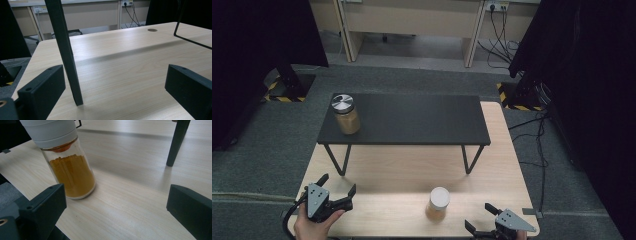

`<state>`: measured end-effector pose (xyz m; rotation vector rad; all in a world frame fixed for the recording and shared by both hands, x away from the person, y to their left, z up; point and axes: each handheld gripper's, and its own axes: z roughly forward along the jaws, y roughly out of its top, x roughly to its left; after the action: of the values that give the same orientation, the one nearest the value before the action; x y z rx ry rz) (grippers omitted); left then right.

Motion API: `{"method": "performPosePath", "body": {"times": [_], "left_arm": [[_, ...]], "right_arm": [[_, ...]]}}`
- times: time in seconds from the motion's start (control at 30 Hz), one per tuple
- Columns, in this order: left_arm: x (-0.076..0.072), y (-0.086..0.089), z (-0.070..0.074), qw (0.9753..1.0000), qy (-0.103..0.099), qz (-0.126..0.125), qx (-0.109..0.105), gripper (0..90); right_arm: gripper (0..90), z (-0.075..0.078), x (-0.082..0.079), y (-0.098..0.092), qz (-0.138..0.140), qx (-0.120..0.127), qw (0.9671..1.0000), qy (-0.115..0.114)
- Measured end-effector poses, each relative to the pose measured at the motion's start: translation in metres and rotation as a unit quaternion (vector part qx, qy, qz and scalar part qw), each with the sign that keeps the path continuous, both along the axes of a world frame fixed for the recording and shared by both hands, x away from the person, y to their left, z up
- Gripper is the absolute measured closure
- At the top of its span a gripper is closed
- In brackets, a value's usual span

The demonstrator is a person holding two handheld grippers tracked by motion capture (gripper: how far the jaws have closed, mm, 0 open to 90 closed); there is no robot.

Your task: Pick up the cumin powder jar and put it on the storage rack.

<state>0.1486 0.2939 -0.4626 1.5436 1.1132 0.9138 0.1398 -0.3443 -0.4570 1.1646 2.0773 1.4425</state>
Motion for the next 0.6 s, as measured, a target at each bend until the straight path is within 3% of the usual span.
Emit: {"method": "performPosePath", "body": {"times": [0.37,0.6], "left_arm": [[-0.0032,-0.0024,-0.0016,1.0000,-0.001,-0.005,0.005,1.9],[-0.0062,-0.0002,-0.0003,0.9999,-0.013,0.002,-0.002,1.9]], "right_arm": [[2.9,0.0017,-0.0002,0.0012,0.006,0.004,1.0000,-0.004],[2.9,0.0044,-0.0046,0.0012,0.007,0.005,0.9999,-0.012]]}}
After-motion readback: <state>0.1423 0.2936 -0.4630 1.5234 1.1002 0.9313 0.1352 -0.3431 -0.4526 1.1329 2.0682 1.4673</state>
